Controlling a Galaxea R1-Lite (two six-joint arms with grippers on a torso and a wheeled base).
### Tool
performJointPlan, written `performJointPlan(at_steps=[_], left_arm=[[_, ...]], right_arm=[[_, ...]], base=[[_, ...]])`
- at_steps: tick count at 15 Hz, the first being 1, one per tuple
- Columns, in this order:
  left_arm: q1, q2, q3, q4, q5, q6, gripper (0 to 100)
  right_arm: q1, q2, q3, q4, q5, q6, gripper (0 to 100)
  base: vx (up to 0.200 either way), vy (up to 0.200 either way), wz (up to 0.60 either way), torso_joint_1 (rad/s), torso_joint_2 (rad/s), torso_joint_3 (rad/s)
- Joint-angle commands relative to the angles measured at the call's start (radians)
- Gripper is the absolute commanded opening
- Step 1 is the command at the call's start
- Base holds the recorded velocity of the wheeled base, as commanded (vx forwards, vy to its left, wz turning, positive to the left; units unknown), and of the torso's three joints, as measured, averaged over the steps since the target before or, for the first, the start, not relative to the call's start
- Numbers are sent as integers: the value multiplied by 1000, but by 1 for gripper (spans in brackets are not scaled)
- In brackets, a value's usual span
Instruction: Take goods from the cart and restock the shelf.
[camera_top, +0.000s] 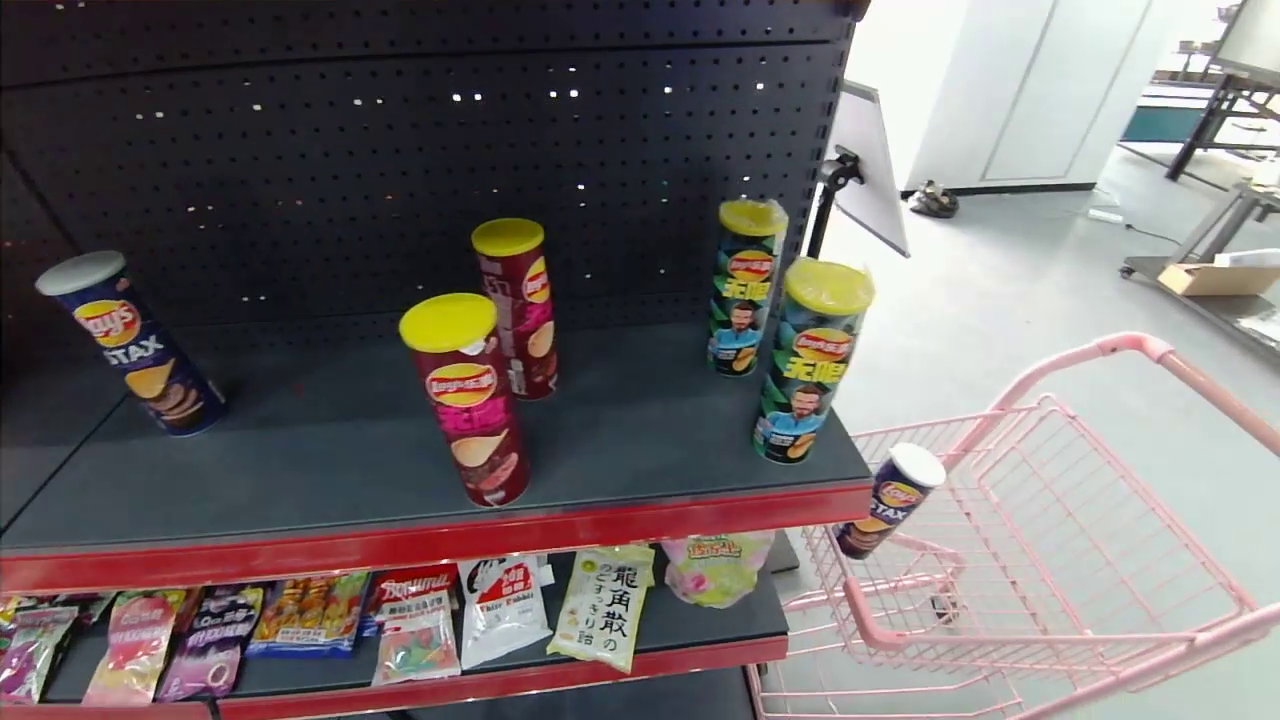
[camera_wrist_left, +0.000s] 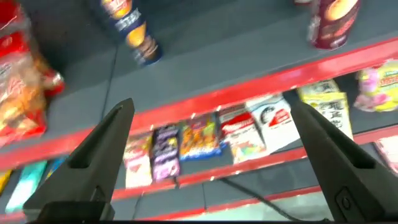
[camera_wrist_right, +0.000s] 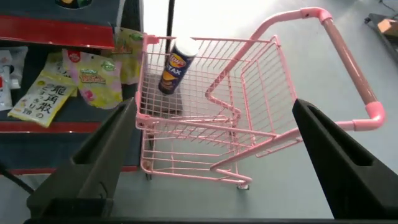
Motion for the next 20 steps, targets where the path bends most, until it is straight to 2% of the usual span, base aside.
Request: performJointPlan(at_steps=[1, 7, 11, 20], left_arm=[[1, -10, 0, 0, -2, 9, 100], [0, -38, 5, 0, -5, 11, 100], [-2, -48, 5, 0, -6, 11, 100], [-11, -97, 8, 5, -5, 11, 100]], right_arm=[[1, 2, 1, 1, -1, 0, 100], [1, 4, -1, 1, -4, 0, 100], [1, 4, 9, 1, -9, -1, 100], [1, 4, 41, 1, -9, -1, 100]], base=[[0, 0, -600, -2, 2, 7], [0, 0, -600, 1, 3, 5], [0, 0, 0, 1, 13, 1], [0, 0, 0, -136, 326, 185]])
